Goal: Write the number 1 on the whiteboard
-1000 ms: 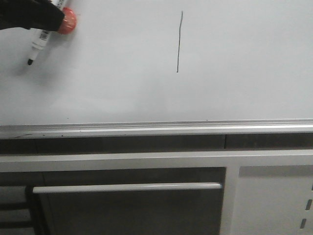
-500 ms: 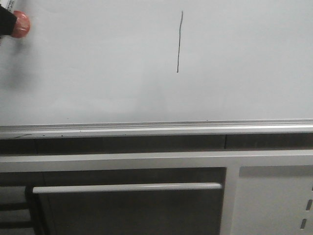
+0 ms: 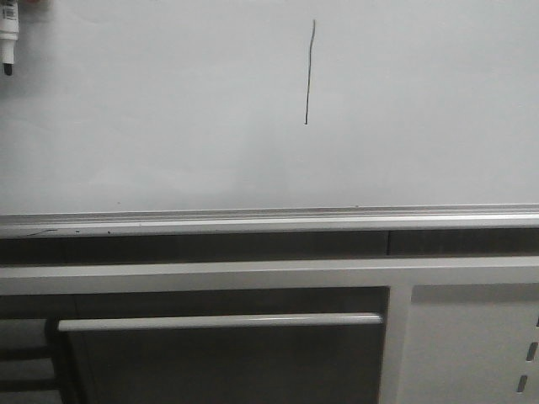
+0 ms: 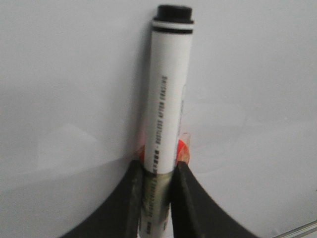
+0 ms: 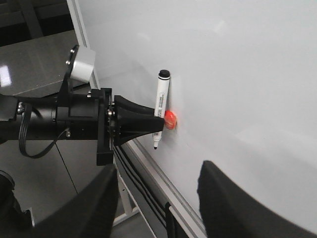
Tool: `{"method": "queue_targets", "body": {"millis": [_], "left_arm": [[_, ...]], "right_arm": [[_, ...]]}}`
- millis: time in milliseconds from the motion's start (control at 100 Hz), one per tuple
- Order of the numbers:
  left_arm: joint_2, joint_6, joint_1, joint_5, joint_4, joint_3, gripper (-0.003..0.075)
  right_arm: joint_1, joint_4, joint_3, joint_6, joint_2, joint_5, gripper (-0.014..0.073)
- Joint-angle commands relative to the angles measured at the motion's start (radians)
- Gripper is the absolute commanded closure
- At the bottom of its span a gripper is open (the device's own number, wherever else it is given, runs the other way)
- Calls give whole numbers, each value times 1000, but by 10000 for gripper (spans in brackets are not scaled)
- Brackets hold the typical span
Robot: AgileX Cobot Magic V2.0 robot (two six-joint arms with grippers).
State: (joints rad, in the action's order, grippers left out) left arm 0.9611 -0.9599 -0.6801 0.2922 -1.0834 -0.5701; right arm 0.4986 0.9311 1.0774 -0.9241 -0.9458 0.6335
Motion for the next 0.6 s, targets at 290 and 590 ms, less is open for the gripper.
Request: {"method": "queue_targets", "body": {"millis": [290,590], "left_arm": [[74,106,-190,345,66,10,741],[153,167,-258,483,64,37,741]], "right_arm": [[-3,36,25,-4,10,-47,260],[-3,36,25,-4,10,-49,260]]}}
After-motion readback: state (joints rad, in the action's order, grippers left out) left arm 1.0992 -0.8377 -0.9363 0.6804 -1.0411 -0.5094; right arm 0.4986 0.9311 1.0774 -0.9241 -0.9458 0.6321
